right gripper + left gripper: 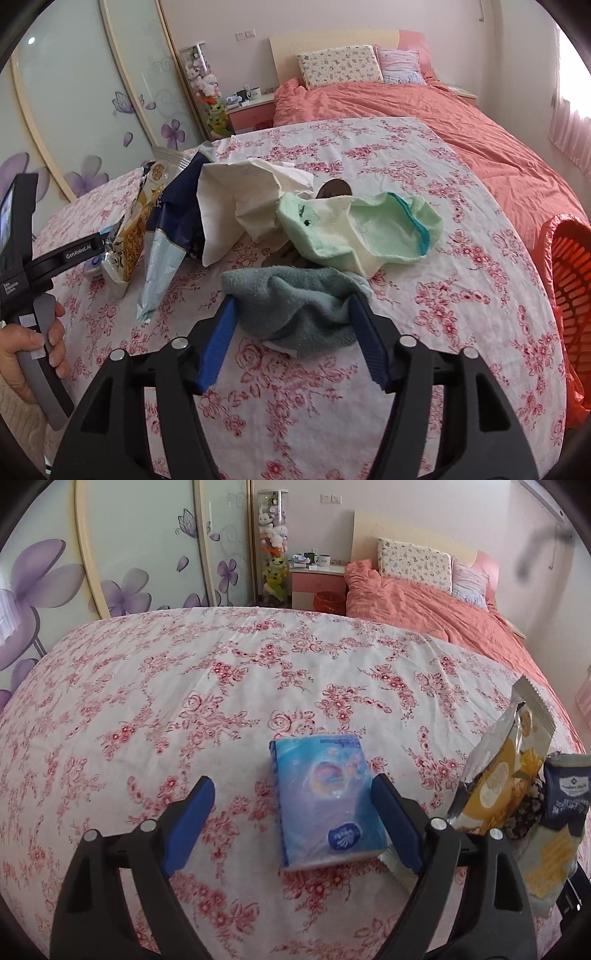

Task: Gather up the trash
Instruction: 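Grasp the grey sock with the right gripper while the left gripper grasps the blue tissue pack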

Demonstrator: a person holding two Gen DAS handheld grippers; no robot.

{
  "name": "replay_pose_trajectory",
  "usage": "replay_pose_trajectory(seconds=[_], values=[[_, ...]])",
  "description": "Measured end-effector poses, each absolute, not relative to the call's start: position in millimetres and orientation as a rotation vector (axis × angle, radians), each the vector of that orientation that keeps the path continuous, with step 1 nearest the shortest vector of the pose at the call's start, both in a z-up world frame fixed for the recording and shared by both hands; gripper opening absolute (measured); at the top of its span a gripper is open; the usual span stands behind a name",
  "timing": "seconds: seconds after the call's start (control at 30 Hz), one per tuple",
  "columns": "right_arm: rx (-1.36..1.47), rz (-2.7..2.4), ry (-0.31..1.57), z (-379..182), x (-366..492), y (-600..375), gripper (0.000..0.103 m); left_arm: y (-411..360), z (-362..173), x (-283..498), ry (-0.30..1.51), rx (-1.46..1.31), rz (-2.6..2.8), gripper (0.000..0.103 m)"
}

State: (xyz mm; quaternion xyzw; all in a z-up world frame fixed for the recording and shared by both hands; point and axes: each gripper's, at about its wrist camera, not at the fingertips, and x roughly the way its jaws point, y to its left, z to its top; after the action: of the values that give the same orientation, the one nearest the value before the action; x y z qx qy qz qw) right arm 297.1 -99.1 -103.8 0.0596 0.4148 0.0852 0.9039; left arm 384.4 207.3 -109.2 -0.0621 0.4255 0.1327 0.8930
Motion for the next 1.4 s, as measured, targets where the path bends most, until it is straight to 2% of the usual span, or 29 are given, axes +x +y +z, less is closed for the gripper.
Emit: replay_pose_trajectory(seconds=[0.1, 0.13, 0.23, 0.3, 0.37, 0.6, 0.9, 0.97, 1.1, 1.2, 1.33, 1.4], values=[[0.083, 0.147, 0.873, -108.0, 299.4, -90.1, 0.064, 206.1, -112.7, 390.3, 0.901, -0.12, 0.275, 0.077], [0.071, 0.139, 0.875, -109.3, 299.0, -88.6, 0.064, 206.5, -114.0, 391.5, 0.905, -0.123, 0.269, 0.072], [0.049, 0.118, 0.872, -110.0, 294.2, -90.9, 0.046, 205.3, -116.8, 390.8, 0.915, -0.116, 0.246, 0.054], [0.061, 0.113, 0.871, -109.6, 290.0, -100.0, 0.03, 204.0, -117.6, 386.8, 0.912, -0.103, 0.229, 0.053], [0.076, 0.116, 0.87, -108.9, 284.9, -109.8, 0.023, 205.2, -117.1, 380.8, 0.908, -0.114, 0.207, 0.052], [0.023, 0.086, 0.85, -108.3, 265.3, -137.1, 0.021, 199.9, -117.6, 327.4, 0.904, -0.102, 0.099, 0.052], [0.042, 0.099, 0.877, -111.2, 271.7, -139.3, 0.024, 189.8, -120.4, 306.4, 0.905, -0.074, 0.105, 0.061], [0.068, 0.11, 0.878, -111.5, 271.8, -143.3, 0.025, 187.8, -121.0, 307.8, 0.914, -0.059, 0.108, 0.069], [0.114, 0.128, 0.878, -112.5, 271.7, -149.6, 0.025, 189.8, -121.6, 307.1, 0.919, -0.069, 0.123, 0.074], [0.119, 0.131, 0.878, -112.9, 271.5, -149.2, 0.025, 191.8, -121.8, 306.5, 0.919, -0.084, 0.104, 0.083], [0.09, 0.122, 0.88, -113.1, 271.9, -147.1, 0.027, 188.0, -126.4, 306.1, 0.951, -0.043, 0.116, 0.099], [0.07, 0.114, 0.881, -113.1, 271.9, -144.7, 0.028, 189.8, -126.8, 305.0, 0.953, -0.05, 0.13, 0.099]])
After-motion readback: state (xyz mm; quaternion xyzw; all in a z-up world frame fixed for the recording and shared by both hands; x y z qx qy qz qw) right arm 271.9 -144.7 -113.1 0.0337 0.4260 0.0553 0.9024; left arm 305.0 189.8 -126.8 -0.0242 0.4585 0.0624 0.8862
